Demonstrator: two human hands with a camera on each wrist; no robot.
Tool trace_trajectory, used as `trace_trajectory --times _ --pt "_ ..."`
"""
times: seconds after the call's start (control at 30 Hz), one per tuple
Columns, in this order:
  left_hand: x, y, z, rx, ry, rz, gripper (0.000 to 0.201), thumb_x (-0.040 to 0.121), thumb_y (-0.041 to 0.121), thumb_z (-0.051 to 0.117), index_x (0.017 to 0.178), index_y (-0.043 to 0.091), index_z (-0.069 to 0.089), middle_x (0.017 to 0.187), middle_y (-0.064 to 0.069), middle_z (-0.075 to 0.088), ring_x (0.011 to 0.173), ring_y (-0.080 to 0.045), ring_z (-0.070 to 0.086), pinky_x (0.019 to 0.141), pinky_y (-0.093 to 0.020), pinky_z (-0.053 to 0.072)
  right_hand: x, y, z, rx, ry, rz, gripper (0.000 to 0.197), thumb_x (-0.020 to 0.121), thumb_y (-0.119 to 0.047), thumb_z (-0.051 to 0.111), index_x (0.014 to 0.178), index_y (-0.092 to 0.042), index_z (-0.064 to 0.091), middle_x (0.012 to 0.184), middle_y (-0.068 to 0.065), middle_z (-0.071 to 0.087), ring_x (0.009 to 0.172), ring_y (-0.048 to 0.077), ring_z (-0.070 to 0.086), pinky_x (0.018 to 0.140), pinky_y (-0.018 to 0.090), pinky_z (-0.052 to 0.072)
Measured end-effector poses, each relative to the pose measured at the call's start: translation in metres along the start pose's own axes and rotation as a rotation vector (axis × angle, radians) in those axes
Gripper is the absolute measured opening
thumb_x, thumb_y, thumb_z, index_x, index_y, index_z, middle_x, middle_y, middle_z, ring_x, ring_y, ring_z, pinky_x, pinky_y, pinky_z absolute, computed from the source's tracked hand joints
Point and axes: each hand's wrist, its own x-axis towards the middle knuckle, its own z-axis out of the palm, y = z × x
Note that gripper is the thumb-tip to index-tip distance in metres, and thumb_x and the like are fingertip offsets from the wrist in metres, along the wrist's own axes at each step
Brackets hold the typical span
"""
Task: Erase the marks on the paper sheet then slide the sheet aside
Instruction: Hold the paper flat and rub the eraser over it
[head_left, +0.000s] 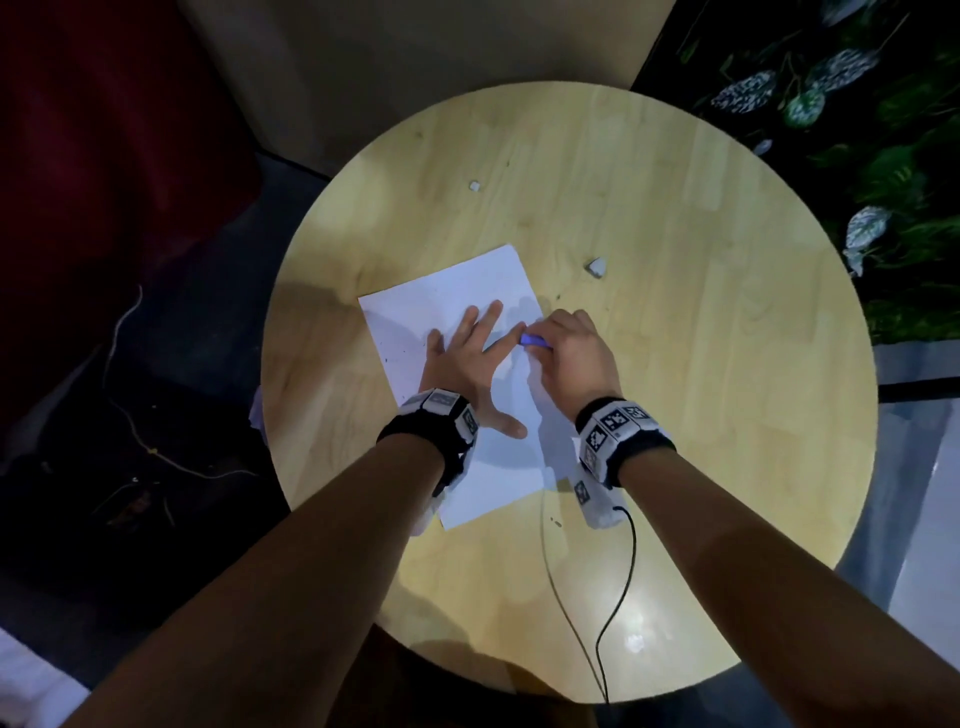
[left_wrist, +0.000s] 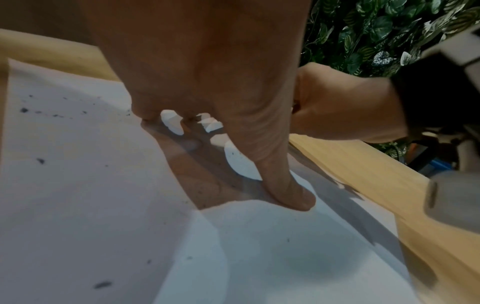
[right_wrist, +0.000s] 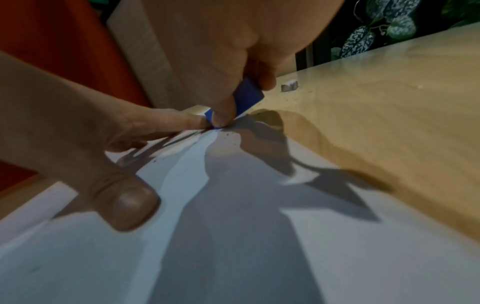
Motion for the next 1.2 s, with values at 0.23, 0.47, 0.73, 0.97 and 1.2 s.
trace_trajectory --times 0.23,0.47,0.73,0.97,1.2 --pt "0.005 -0.005 0.000 0.019 0.014 0.039 0.140 0.056 0.082 0.075 0.159 0.040 -0.010 0.163 0.006 -0.032 0.152 -0.023 -0.023 0.118 -0.063 0.002 -0.057 0.001 -0.005 -0.002 -0.036 -0.057 0.020 0.077 0.000 0.069 0.088 -0.016 0.071 0.088 -0.003 0.064 0.081 0.021 0.050 0.059 0.028 0.044" --pt "0.007 -0.008 0.000 0.023 0.021 0.067 0.139 0.057 0.084 0.073 0.159 0.039 -0.010 0.164 0.005 -0.028 0.153 -0.024 -0.021 0.118 -0.062 0.000 -0.003 -0.006 -0.004 -0.048 0.044 0.136 0.017 0.083 -0.004 0.063 0.093 -0.015 0.071 0.088 -0.001 0.063 0.091 0.021 0.049 0.062 0.031 0.046" --pt "0.005 -0.006 -0.002 0.047 0.002 0.065 0.139 0.058 0.083 0.072 0.159 0.037 -0.011 0.164 0.003 -0.030 0.152 -0.025 -0.023 0.118 -0.064 0.004 -0.072 -0.013 0.007 0.024 0.038 0.165 0.016 0.085 -0.007 0.065 0.097 -0.016 0.071 0.092 -0.004 0.064 0.090 0.019 0.049 0.065 0.032 0.047" --pt "0.006 -0.008 -0.003 0.055 -0.013 0.071 0.138 0.059 0.085 0.071 0.158 0.038 -0.013 0.163 0.003 -0.031 0.152 -0.025 -0.024 0.118 -0.064 0.004 -0.006 -0.005 0.002 -0.038 0.073 0.196 0.015 0.085 -0.006 0.062 0.094 -0.014 0.072 0.088 0.001 0.062 0.091 0.024 0.050 0.064 0.037 0.050" --pt "0.006 -0.008 -0.002 0.063 -0.003 0.074 0.139 0.058 0.084 0.071 0.159 0.037 -0.012 0.164 0.003 -0.031 0.152 -0.026 -0.023 0.117 -0.064 0.005 -0.083 -0.015 0.008 0.045 0.053 0.148 0.014 0.086 -0.008 0.065 0.097 -0.016 0.071 0.092 -0.003 0.064 0.086 0.021 0.049 0.064 0.036 0.049"
